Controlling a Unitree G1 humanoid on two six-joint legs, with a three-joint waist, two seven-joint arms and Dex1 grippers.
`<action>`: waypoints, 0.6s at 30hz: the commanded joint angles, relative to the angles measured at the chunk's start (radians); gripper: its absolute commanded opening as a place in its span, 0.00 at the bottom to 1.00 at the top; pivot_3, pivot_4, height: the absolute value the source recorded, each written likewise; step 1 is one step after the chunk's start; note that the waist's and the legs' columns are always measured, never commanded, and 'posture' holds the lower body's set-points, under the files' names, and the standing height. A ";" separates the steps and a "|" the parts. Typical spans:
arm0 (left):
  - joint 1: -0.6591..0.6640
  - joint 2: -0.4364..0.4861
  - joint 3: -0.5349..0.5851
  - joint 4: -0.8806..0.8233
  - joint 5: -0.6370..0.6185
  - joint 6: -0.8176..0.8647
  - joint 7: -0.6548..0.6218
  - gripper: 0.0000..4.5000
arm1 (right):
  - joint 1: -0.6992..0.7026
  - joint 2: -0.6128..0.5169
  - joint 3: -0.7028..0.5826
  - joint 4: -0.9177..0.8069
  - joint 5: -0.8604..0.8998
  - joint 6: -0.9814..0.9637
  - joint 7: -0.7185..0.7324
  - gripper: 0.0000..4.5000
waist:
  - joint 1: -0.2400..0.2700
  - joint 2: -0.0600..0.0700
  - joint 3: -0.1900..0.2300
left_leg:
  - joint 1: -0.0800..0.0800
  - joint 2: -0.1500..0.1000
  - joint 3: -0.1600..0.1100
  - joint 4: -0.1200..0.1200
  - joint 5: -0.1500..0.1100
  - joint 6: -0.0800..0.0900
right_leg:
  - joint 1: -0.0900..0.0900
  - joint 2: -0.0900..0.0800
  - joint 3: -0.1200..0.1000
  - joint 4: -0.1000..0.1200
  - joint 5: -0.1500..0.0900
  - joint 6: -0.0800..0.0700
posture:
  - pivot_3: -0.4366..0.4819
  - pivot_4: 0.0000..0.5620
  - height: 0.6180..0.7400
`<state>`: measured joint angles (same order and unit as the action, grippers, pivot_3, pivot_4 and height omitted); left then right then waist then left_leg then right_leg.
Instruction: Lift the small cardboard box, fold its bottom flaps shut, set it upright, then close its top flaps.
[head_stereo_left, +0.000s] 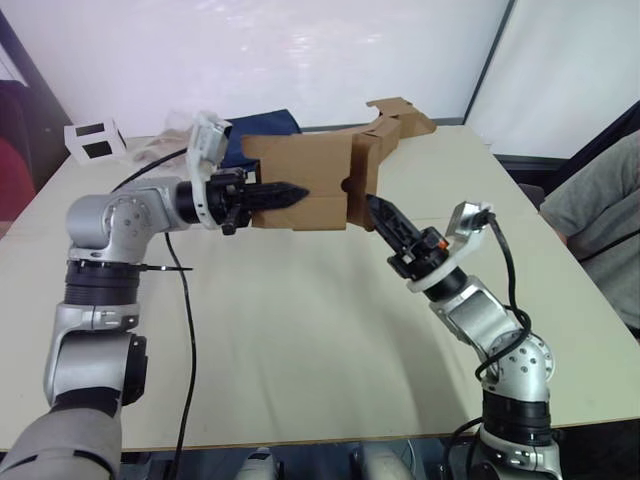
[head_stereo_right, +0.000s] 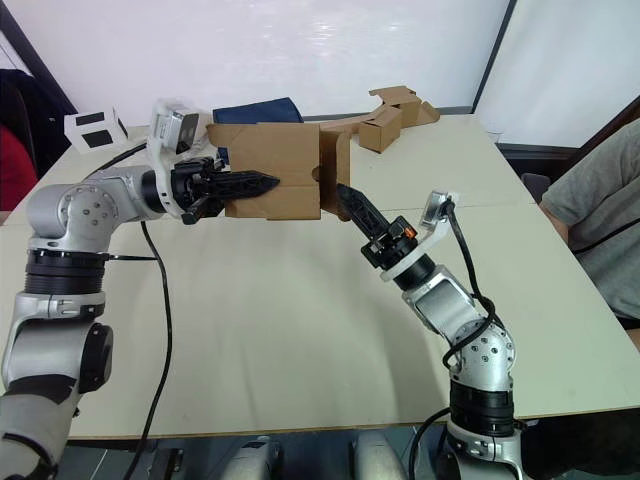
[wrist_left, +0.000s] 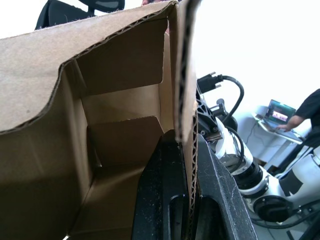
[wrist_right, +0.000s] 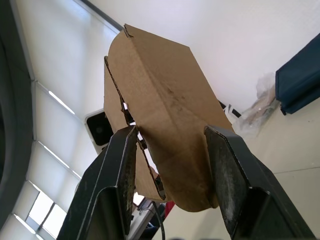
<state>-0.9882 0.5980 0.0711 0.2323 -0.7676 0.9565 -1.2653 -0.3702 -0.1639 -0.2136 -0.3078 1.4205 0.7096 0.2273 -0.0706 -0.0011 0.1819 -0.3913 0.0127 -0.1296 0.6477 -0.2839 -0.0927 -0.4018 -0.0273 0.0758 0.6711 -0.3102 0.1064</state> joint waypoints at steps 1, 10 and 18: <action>-0.016 0.016 0.025 -0.021 -0.017 0.001 -0.005 0.00 | -0.006 0.015 -0.005 -0.023 0.024 -0.020 -0.001 0.24 | 0.000 0.000 0.000 | 0.000 0.000 0.000 0.000 0.000 0.000 | 0.000 0.000 0.000 0.000 0.000 0.000 | 0.48 0.27 1.00; -0.011 0.016 0.020 -0.026 -0.017 0.002 -0.010 0.00 | -0.003 0.026 0.000 -0.022 0.024 -0.027 -0.004 0.24 | 0.000 0.000 0.000 | 0.000 0.000 0.000 0.000 0.000 0.000 | 0.000 0.000 0.000 0.000 0.000 0.000 | 0.48 0.27 1.00; -0.003 0.011 0.017 -0.039 -0.022 0.004 -0.009 0.00 | -0.006 0.025 0.030 -0.015 -0.018 -0.027 0.000 0.24 | 0.000 0.000 0.000 | 0.000 0.000 0.000 0.000 0.000 0.000 | 0.000 0.000 0.000 0.000 0.000 0.000 | 0.48 0.27 1.00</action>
<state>-0.9878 0.5986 0.0708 0.2278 -0.7688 0.9574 -1.2656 -0.3702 -0.1437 -0.1893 -0.3077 1.4054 0.6888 0.2204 -0.0705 -0.0010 0.1819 -0.3913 0.0127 -0.1296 0.6477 -0.2839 -0.0927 -0.4018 -0.0272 0.0758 0.6711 -0.3102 0.1064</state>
